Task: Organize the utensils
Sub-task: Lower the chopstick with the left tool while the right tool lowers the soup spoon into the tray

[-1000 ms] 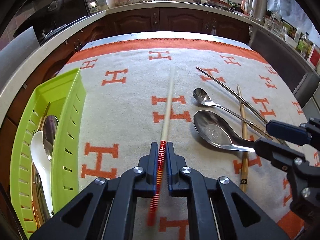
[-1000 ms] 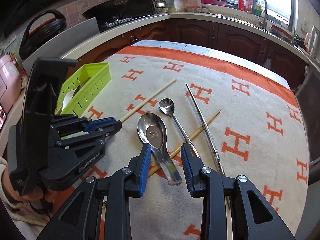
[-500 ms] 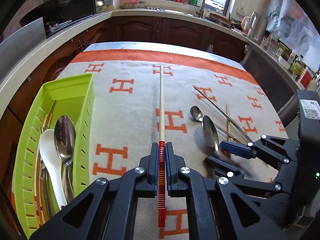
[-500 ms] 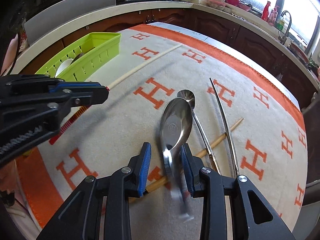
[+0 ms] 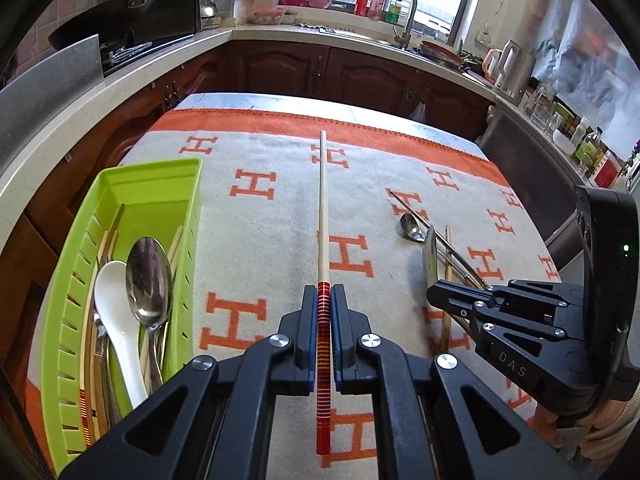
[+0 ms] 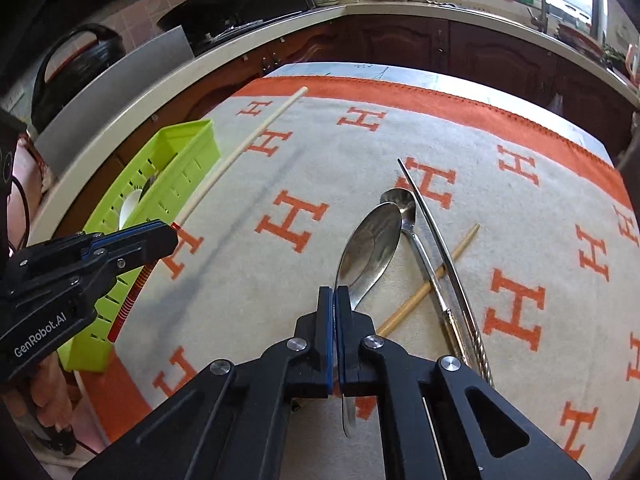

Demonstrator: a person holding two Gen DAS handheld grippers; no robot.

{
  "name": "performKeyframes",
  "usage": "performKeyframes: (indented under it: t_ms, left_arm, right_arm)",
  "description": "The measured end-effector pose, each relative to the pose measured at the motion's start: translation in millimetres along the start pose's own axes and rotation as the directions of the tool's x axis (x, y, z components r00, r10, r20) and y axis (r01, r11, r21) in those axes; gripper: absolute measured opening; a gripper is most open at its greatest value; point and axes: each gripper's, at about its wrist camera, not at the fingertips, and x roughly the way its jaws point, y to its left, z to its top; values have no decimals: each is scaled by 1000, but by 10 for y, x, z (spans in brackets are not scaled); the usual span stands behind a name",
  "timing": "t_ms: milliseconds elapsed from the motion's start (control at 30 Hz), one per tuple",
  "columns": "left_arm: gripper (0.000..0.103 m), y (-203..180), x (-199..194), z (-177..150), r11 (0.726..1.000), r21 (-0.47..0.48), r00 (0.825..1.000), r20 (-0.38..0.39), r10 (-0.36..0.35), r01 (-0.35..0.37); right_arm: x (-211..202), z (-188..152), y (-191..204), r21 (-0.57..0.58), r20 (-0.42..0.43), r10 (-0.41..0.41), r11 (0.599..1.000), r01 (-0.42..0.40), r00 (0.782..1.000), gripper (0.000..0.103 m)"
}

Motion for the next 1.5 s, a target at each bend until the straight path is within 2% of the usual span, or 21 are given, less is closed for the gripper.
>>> performKeyframes:
  t_ms: [133,267,500,600,767,967,1100,1267,1333,1400,1467,1500]
  left_arm:
    - [3,17,-121,6,1000,-1,1000,17,4,-4]
    - [4,102,-324,38,1000,-13,999,46,17,-17]
    - [3,467,-720,33,994,-54,990,93,102,-97]
    - [4,693,-766,-86,987,-82,987,71,143,-137]
    - [4,1027,-649,-391,976,-119,983,-11,183,-183]
    - [5,1268,-594,-621,967,-159,980,-60,192,-199]
    - [20,1406,-623,-654,963,-198,983,-60,173,-181]
    - [25,1447,-697,-674,971,-199,991,-33,131,-135]
    - [37,1440,-759,-669,971,-196,991,-20,132,-133]
    - [39,1440,-820,-654,974,-195,993,-7,119,-118]
    - [42,1444,-877,-633,974,-188,991,4,131,-128]
    - [48,1445,-910,-630,972,-181,988,13,156,-152]
  right_arm:
    - [-172,2,-53,63,40,37,997,-39,999,1]
    - [-393,54,21,74,84,68,995,-74,994,1]
    - [-685,223,437,41,135,168,984,-175,976,1]
    - [-733,264,716,7,133,211,977,-213,968,1]
    - [-672,309,1175,-35,97,266,964,-263,959,1]
    - [-351,388,1760,-67,16,289,955,-288,957,1]
    - [-72,440,1973,-67,-32,283,956,-284,959,1]
    - [158,464,2183,-65,-75,268,960,-273,961,1]
    - [248,456,2230,-55,-92,257,963,-263,962,1]
    - [329,457,2234,-48,-110,241,968,-247,964,1]
    - [423,448,2253,-36,-141,221,973,-228,965,2]
    - [451,439,2241,-30,-152,218,974,-225,964,2]
